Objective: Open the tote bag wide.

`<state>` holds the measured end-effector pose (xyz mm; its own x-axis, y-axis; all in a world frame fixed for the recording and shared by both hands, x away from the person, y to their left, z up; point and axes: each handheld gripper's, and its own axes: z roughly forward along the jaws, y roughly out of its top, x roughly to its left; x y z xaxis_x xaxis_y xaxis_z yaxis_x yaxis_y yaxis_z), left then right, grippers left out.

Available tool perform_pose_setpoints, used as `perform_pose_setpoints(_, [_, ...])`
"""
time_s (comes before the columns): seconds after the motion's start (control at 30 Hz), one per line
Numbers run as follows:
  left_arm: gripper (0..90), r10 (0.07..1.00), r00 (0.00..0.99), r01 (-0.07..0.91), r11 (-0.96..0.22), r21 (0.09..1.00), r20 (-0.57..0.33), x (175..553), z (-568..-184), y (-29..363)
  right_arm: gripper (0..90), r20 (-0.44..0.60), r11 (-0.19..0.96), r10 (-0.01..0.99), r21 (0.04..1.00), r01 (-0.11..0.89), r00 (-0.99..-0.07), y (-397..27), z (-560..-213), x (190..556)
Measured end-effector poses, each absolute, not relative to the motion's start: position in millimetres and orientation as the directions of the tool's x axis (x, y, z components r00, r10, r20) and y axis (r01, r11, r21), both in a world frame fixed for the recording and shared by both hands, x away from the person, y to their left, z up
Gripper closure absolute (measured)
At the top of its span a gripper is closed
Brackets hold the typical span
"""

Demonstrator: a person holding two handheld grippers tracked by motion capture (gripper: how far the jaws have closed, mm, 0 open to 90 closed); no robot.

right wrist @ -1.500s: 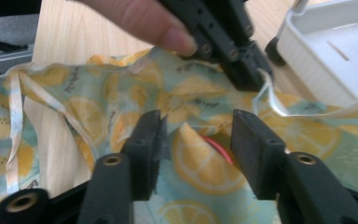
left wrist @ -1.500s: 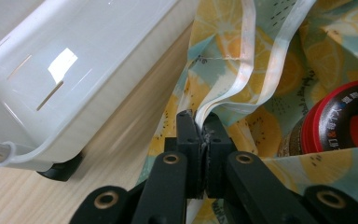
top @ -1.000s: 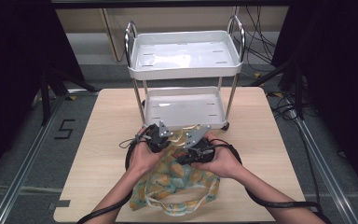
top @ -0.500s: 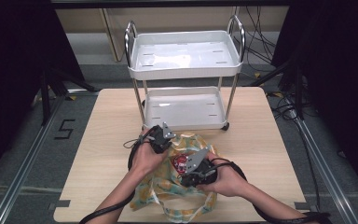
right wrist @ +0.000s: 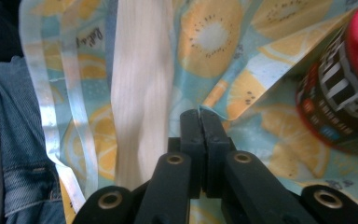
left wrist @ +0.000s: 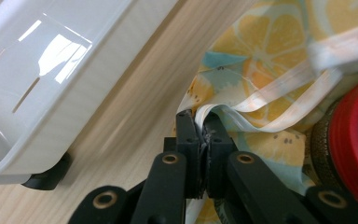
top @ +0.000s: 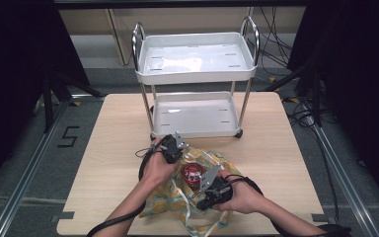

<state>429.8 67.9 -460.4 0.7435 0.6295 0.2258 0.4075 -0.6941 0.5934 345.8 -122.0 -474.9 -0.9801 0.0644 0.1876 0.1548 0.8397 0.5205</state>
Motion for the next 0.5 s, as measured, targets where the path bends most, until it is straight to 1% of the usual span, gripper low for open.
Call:
perform_pose_setpoints(0.03, [87.1, 0.613, 0.75, 0.388, -0.712, 0.585, 0.248, 430.5, -459.7, 68.0, 87.2, 0.187, 0.837, 0.071, 0.523, 0.16, -0.98, -122.4, -475.0, 346.0])
perform_pose_setpoints(0.07, [87.1, 0.616, 0.749, 0.389, -0.708, 0.589, 0.245, 429.9, -460.4, 67.3, 87.2, 0.187, 0.837, 0.071, 0.523, 0.16, -0.98, -122.4, -475.0, 346.0])
perform_pose_setpoints(0.1, [87.1, 0.61, 0.752, 0.384, -0.715, 0.584, 0.251, 429.8, -460.3, 67.2, 83.7, 0.21, 0.822, 0.121, 0.527, 0.216, -0.97, -122.3, -472.9, 343.9])
perform_pose_setpoints(0.17, [87.1, 0.607, 0.753, 0.384, -0.718, 0.58, 0.253, 428.9, -460.2, 67.2, 75.3, 0.155, 0.799, 0.04, 0.588, 0.124, -0.987, -125.2, -464.6, 350.0])
perform_pose_setpoints(0.2, [87.1, 0.607, 0.753, 0.383, -0.719, 0.58, 0.255, 428.6, -460.0, 67.6, 75.3, 0.155, 0.799, 0.04, 0.588, 0.124, -0.987, -125.2, -464.6, 350.0])
perform_pose_setpoints(0.23, [87.1, 0.606, 0.752, 0.381, -0.721, 0.579, 0.259, 428.6, -459.8, 68.1, 73.0, 0.17, 0.79, 0.077, 0.591, 0.164, -0.982, -127.5, -458.9, 348.4])
perform_pose_setpoints(0.27, [87.1, 0.608, 0.751, 0.378, -0.717, 0.585, 0.26, 428.6, -460.3, 68.2, 70.2, 0.174, 0.772, 0.089, 0.61, 0.179, -0.981, -130.1, -452.2, 348.6])
perform_pose_setpoints(0.3, [87.1, 0.607, 0.75, 0.376, -0.717, 0.586, 0.261, 428.4, -460.2, 68.3, 64.6, 0.138, 0.736, 0.122, 0.652, 0.182, -0.983, -134.8, -440.7, 350.8])
perform_pose_setpoints(0.37, [87.1, 0.607, 0.75, 0.374, -0.717, 0.589, 0.263, 427.9, -459.9, 68.1, 63.2, 0.127, 0.721, 0.134, 0.668, 0.184, -0.983, -136.3, -436.8, 351.7])
perform_pose_setpoints(0.4, [87.0, 0.607, 0.75, 0.374, -0.717, 0.589, 0.263, 427.8, -459.9, 68.1, 61.8, 0.125, 0.694, 0.157, 0.691, 0.2, -0.98, -139.3, -429.8, 353.2])
perform_pose_setpoints(0.47, [87.0, 0.609, 0.749, 0.374, -0.715, 0.591, 0.263, 427.4, -460.0, 68.2, 61.8, 0.098, 0.653, 0.174, 0.733, 0.189, -0.98, -144.0, -419.7, 358.3])
perform_pose_setpoints(0.5, [87.1, 0.608, 0.748, 0.373, -0.717, 0.589, 0.267, 427.7, -460.4, 68.5, 62.3, 0.048, 0.603, 0.242, 0.775, 0.189, -0.969, -150.7, -409.0, 364.5])
